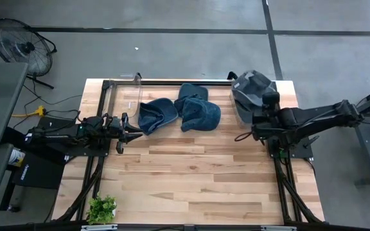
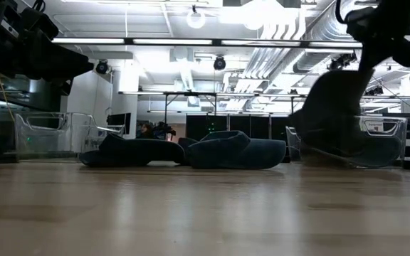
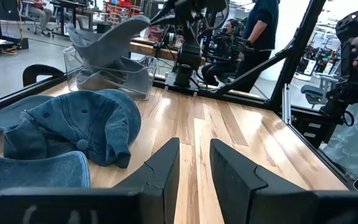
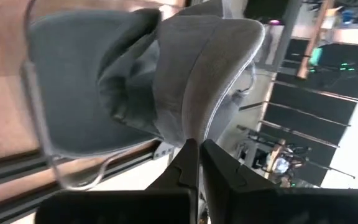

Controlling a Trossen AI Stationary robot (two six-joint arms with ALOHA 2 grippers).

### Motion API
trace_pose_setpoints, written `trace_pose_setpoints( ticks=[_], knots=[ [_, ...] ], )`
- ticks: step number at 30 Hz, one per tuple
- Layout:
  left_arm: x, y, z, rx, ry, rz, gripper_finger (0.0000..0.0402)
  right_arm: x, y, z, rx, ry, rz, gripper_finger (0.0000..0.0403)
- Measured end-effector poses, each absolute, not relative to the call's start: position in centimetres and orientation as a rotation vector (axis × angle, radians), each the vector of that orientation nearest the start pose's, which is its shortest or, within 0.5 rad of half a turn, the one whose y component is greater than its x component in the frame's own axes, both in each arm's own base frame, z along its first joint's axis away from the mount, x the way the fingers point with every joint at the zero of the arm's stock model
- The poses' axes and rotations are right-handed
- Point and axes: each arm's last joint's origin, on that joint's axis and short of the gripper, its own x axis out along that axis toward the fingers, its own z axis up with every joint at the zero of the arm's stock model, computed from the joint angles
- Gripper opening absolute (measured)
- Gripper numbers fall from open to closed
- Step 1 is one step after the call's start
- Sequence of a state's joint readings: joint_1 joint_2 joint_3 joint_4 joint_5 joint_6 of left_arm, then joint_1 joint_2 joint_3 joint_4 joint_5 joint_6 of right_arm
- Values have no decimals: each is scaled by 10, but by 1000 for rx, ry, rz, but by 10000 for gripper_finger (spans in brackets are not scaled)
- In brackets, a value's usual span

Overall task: Pick & Place hat
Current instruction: Put the gray cap into the right transparent bin

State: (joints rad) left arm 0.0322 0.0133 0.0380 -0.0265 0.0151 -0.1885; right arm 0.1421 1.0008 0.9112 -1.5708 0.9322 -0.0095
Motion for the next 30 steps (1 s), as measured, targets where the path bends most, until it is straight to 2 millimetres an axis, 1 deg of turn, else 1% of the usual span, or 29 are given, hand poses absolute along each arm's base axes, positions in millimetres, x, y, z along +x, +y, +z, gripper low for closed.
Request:
trace_pose_setpoints(
  ticks=[5, 10, 15, 19, 30],
  knots=[
    [96, 3, 173, -188, 0, 17, 87, 119, -5, 264, -816, 1525, -518, 0],
    [96, 3, 173, -189, 0, 17, 87, 124, -4, 259, -783, 1498, -489, 0],
    [96, 3, 173, -188, 0, 17, 87, 126, -3, 251, -654, 1519, -411, 0],
    [96, 3, 173, -188, 0, 17, 87, 127, -3, 250, -618, 1524, -384, 0],
    [96, 3, 173, -188, 0, 17, 87, 132, -11, 247, -427, 1532, -282, 0]
  ],
)
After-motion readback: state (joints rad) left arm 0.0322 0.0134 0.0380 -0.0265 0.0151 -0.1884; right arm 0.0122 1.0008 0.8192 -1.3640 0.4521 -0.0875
